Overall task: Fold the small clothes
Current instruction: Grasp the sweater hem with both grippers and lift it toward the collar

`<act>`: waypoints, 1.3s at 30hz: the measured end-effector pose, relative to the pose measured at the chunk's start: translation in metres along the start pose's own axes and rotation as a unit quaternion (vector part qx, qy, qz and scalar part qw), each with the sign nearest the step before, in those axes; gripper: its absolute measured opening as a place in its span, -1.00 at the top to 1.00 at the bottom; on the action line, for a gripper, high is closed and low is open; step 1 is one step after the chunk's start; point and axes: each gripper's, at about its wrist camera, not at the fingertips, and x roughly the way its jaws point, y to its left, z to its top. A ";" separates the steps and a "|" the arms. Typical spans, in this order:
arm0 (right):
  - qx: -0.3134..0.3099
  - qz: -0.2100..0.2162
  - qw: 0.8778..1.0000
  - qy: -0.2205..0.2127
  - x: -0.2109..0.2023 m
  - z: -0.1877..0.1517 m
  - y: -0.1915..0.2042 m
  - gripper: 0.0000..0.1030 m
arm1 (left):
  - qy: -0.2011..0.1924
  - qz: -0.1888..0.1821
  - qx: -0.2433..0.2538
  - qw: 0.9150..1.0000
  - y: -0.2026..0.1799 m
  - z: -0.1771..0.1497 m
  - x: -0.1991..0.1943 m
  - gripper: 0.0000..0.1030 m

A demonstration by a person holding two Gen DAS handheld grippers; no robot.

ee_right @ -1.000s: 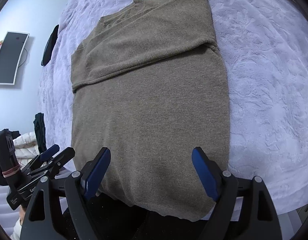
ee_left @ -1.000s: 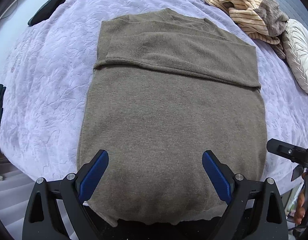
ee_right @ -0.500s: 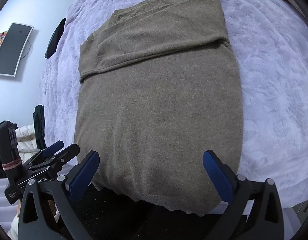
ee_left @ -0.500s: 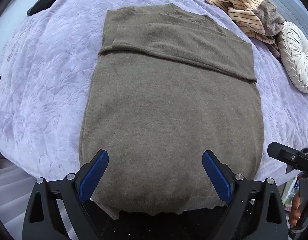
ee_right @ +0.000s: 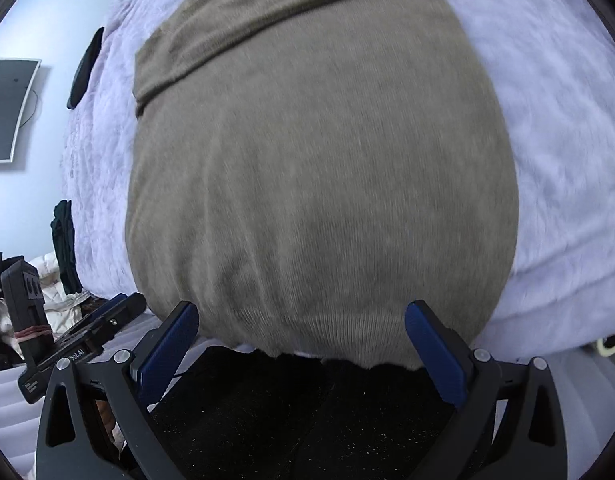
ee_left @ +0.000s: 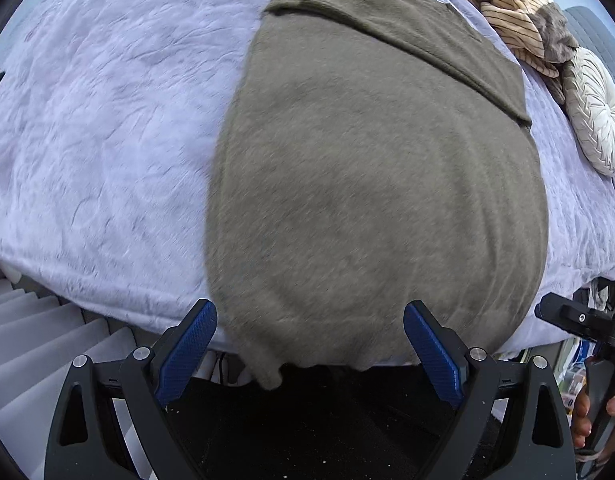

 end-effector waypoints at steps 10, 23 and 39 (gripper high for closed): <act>0.036 0.001 0.999 -0.038 -0.005 -0.040 -0.038 -1.00 | -0.014 -0.041 0.018 0.999 0.029 -0.018 0.011 -0.85; 0.055 0.027 0.998 -0.023 0.024 -0.015 -0.113 -1.00 | 0.030 -0.135 0.005 0.990 0.032 -0.015 0.063 -0.85; 0.103 0.222 0.970 0.005 0.048 -0.020 -0.126 -0.77 | 0.036 -0.199 0.008 0.979 0.035 -0.016 0.068 -0.75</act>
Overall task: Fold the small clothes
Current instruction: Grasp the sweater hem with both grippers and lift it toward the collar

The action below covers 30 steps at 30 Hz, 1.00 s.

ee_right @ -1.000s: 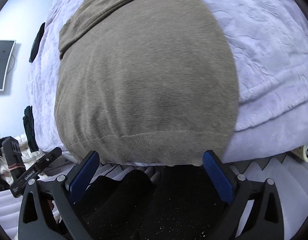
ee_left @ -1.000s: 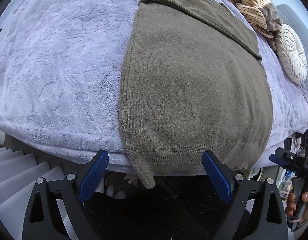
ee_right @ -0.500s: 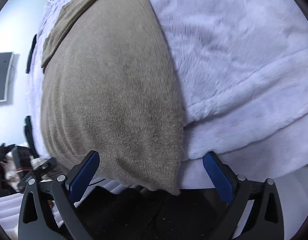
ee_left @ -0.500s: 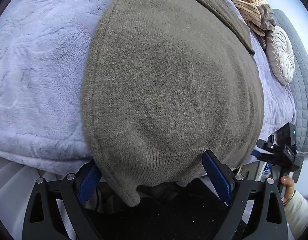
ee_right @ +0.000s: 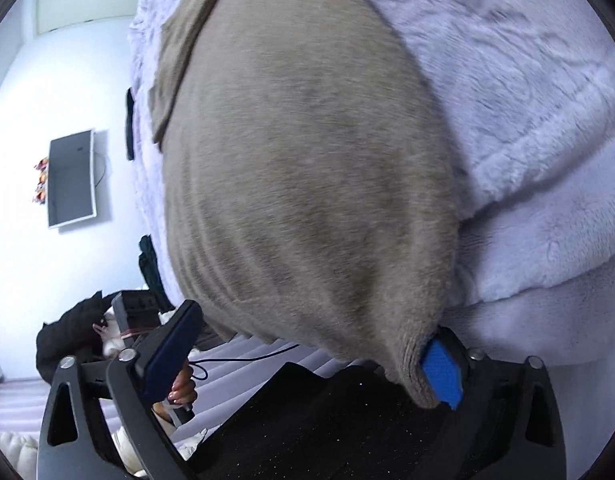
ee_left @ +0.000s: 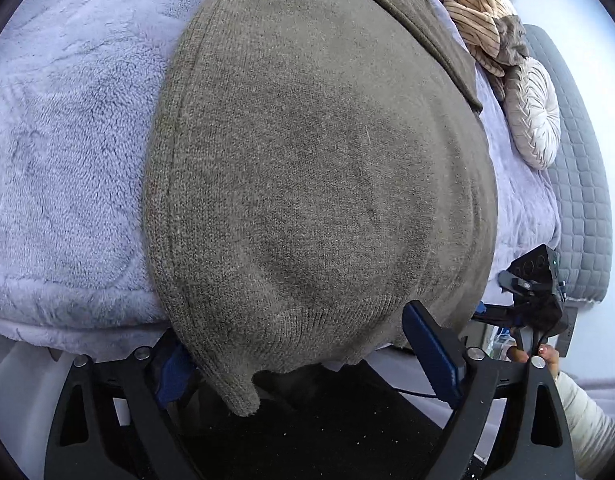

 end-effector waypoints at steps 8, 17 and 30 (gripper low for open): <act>0.020 -0.040 0.999 -0.005 -0.004 -0.007 -0.012 0.73 | 0.006 -0.026 0.007 1.000 -0.003 -0.004 -0.001 0.68; 0.010 0.029 0.999 -0.032 -0.013 -0.014 0.021 0.78 | -0.030 -0.083 0.020 0.996 -0.018 0.001 -0.030 0.76; -0.025 0.140 0.989 -0.046 -0.029 0.033 0.098 0.83 | -0.121 -0.154 -0.030 0.980 -0.039 0.061 -0.079 0.76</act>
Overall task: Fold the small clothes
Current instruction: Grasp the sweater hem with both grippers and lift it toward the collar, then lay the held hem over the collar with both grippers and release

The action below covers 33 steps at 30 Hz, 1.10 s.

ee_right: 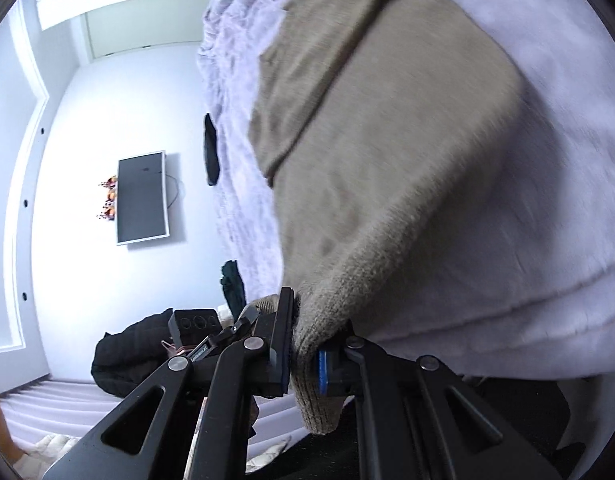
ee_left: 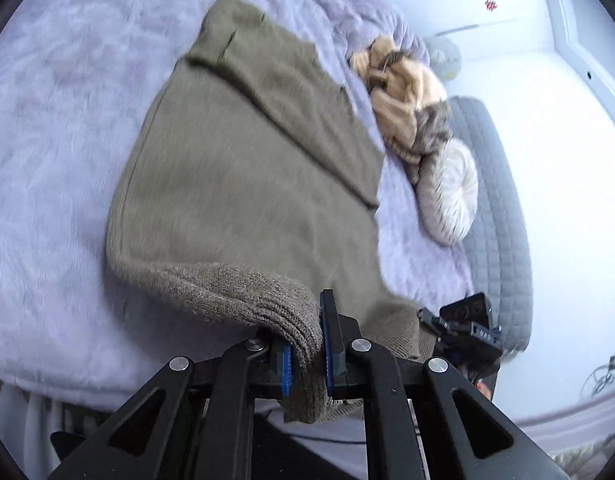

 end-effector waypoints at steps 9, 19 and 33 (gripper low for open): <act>-0.051 0.033 0.998 0.001 0.003 0.098 0.070 0.83 | -0.066 -0.005 0.015 0.998 -0.038 0.094 0.013 0.76; -0.059 0.032 0.997 -0.024 0.012 0.216 0.093 0.83 | -0.103 0.024 0.027 0.994 -0.055 0.207 0.058 0.76; 0.006 -0.079 0.996 -0.032 0.057 0.349 0.012 0.83 | -0.088 0.135 -0.021 0.987 0.006 0.274 0.153 0.76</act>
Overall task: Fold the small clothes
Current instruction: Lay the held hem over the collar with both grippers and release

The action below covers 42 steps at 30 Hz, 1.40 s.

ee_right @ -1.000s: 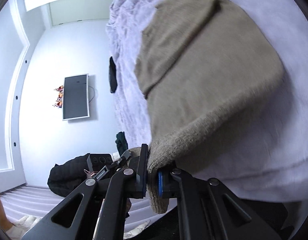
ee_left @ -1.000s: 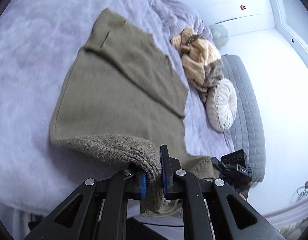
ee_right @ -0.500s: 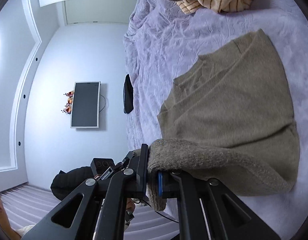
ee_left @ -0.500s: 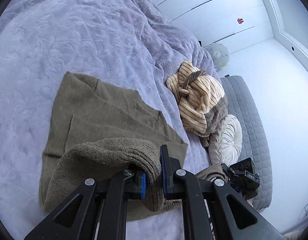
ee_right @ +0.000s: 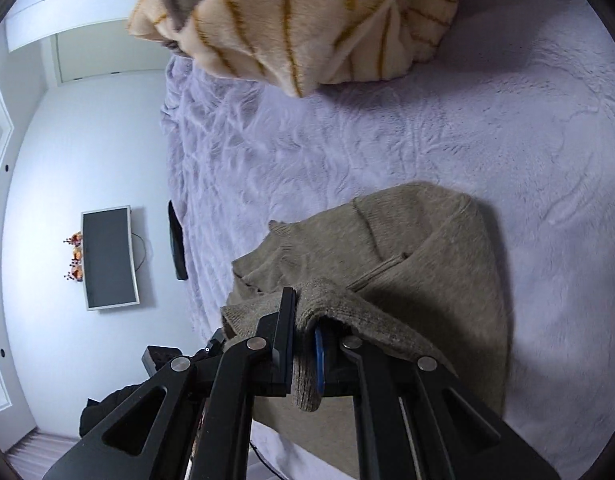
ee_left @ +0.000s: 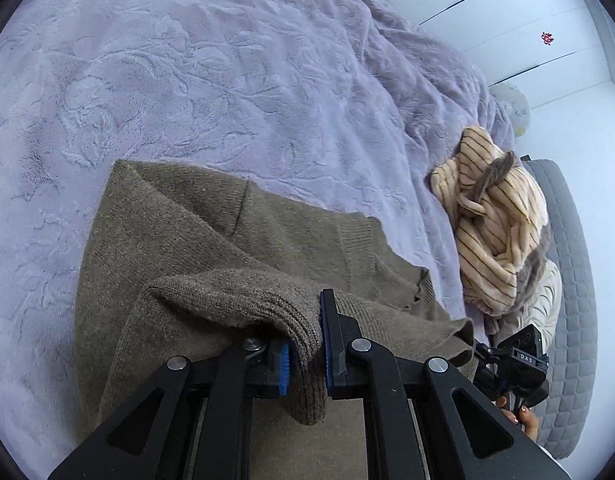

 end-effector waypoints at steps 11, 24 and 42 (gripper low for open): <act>-0.032 -0.021 0.999 0.011 0.003 0.008 0.014 0.04 | -0.009 0.023 -0.009 1.000 -0.009 0.018 -0.032 0.75; -0.135 -0.090 0.987 0.022 -0.011 -0.036 0.046 0.26 | 0.033 0.117 0.108 0.987 -0.026 -0.029 -0.044 0.75; -0.123 -0.192 0.973 -0.044 -0.007 0.005 0.043 -0.18 | -0.016 0.222 0.121 0.967 -0.033 -0.013 -0.013 -0.71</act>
